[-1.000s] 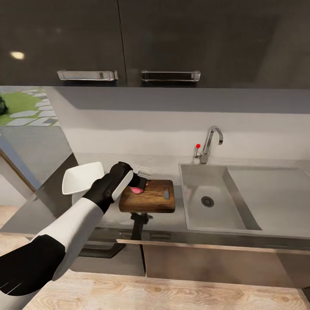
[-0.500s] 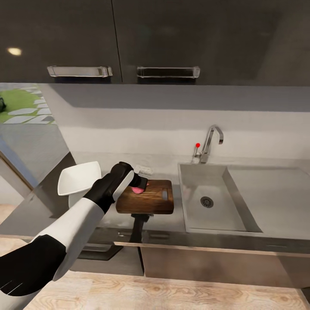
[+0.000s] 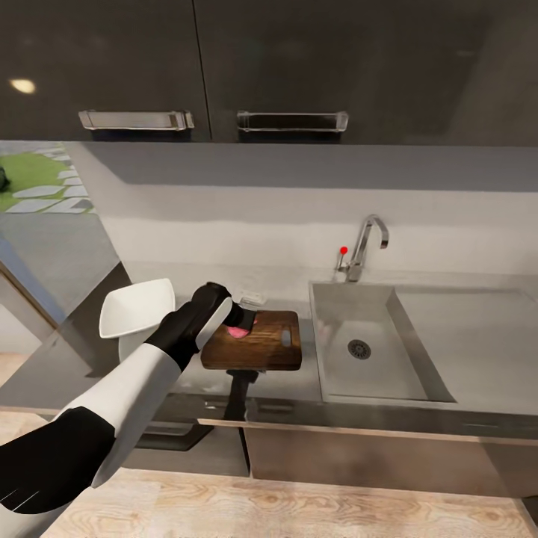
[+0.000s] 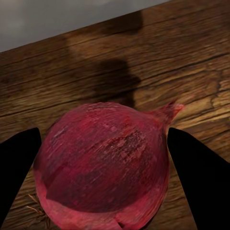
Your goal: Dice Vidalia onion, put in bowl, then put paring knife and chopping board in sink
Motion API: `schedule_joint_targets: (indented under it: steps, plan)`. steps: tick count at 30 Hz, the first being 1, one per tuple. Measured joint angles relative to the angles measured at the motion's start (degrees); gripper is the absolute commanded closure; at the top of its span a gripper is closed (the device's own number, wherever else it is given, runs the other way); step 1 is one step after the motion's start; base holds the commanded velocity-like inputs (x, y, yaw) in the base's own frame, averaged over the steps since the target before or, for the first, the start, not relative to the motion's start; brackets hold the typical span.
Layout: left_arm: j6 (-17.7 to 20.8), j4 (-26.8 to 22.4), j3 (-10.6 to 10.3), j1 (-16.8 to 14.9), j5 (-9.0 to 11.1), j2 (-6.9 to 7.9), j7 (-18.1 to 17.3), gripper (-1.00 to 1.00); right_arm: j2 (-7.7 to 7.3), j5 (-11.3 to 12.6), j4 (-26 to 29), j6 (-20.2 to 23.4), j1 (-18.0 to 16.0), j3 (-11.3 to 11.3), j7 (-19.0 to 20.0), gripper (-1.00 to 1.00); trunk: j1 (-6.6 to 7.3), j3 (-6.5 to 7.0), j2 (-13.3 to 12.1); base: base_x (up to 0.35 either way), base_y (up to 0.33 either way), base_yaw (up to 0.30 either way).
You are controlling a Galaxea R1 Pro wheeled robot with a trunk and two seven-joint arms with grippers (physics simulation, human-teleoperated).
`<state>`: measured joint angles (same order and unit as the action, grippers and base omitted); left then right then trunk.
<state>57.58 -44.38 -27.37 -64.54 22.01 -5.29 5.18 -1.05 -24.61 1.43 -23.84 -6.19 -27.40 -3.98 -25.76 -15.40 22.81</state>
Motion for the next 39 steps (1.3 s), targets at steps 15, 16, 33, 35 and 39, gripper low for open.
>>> schedule_joint_targets:
  steps: [15,16,33,35,39]
  plan:
    - [0.00,0.23,0.00,0.00,-0.01,-0.08,0.00,1.00,-0.07,0.00,-0.01,-0.07,0.00,0.07,0.15,-1.00,0.00,-0.74,0.01,0.000,0.000,0.000]
    - [0.00,0.31,-0.03,0.00,-0.01,-0.08,0.00,1.00,-0.08,0.00,-0.01,-0.06,0.00,0.08,0.16,-1.00,0.00,-0.74,0.01,0.000,0.000,0.000]
    - [-0.09,0.55,-0.09,0.00,0.01,-0.51,0.00,1.00,-0.06,0.00,-0.01,-0.04,0.00,0.09,0.07,-1.00,0.00,-0.75,0.01,0.000,-0.015,0.000]
    - [-0.09,0.56,-0.08,0.00,0.00,-0.52,0.00,1.00,-0.05,0.00,-0.01,-0.04,0.00,0.09,0.08,-1.00,0.00,-0.75,0.01,0.000,-0.010,0.000]
    - [-0.09,0.56,-0.08,0.00,0.00,-0.53,0.00,1.00,-0.01,0.00,-0.01,-0.04,0.00,0.09,0.09,-1.00,0.00,-0.75,0.01,0.000,-0.002,0.000]
